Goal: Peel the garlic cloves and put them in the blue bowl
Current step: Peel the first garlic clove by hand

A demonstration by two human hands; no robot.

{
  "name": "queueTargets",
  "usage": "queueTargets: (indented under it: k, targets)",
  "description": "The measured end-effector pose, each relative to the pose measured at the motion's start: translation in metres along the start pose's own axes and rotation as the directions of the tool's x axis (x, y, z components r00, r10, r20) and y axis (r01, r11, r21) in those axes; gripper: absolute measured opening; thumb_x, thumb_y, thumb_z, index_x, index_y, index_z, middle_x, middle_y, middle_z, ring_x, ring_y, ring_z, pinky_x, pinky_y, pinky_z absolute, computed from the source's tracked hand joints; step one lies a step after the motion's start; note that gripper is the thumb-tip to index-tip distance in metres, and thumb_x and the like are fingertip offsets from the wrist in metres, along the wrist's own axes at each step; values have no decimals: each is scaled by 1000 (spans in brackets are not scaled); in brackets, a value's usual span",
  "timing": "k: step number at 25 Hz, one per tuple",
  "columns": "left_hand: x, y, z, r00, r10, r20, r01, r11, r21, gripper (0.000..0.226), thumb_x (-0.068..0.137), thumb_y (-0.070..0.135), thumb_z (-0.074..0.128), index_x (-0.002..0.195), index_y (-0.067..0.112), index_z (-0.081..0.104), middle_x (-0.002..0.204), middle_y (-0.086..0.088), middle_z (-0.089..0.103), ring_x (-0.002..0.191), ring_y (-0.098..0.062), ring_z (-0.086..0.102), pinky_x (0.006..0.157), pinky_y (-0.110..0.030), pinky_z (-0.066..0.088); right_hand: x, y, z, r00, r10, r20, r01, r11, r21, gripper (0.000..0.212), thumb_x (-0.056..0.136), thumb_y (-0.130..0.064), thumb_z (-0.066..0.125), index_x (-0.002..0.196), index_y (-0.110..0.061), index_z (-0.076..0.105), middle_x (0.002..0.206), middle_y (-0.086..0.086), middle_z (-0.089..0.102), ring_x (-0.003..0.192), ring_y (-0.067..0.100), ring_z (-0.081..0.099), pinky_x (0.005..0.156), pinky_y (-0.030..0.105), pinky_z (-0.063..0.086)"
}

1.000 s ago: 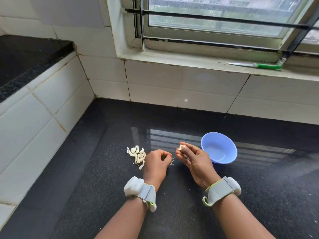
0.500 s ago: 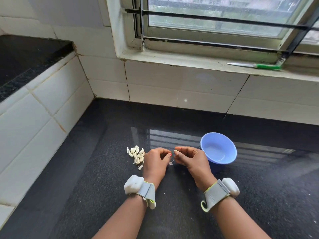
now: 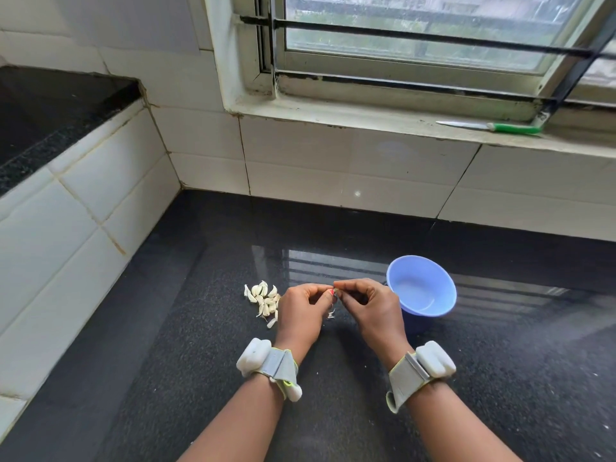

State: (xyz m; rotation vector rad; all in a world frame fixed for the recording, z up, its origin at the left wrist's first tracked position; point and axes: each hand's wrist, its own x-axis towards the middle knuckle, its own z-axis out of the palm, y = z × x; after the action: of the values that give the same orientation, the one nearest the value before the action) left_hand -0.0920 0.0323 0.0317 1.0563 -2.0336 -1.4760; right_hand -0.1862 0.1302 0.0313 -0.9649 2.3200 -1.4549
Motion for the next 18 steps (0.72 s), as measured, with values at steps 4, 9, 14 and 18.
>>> queueTargets:
  k: [4,9,14,18]
  targets:
    - [2,2,-1,1000,8,-9,-8,999,31,8,81,20,71,84,16,77,70,2,73,62,-11,66,67,-32,56,-2,-4,0,998,-65,-20,63,996,-65,22,80,-1,76,98,-15,77,85,-12,67,80,-7,64,77,6,49]
    - [-3,11,0,996,18,-86,-10,996,88,9,80,15,69,80,15,77,64,-4,70,49,-3,52,56,-23,43,-4,-10,4,994,-104,-28,101,991,-84,20,79,-4,78,96,-13,77,84,-8,67,77,0,64,75,7,50]
    - [-6,13,1,994,30,-101,-19,994,105,8,78,14,68,76,13,76,60,-5,68,54,-11,53,57,-26,44,-4,-9,3,999,-53,-4,53,997,-58,19,79,-9,78,96,-16,77,87,-9,70,80,1,67,75,9,52]
    - [-6,10,5,993,18,-118,-8,997,83,9,78,14,69,75,12,76,61,-7,68,58,-14,56,60,-30,46,-5,-7,4,1000,-2,2,2,1000,3,17,78,-10,79,93,-20,77,85,-9,73,79,1,69,76,16,56]
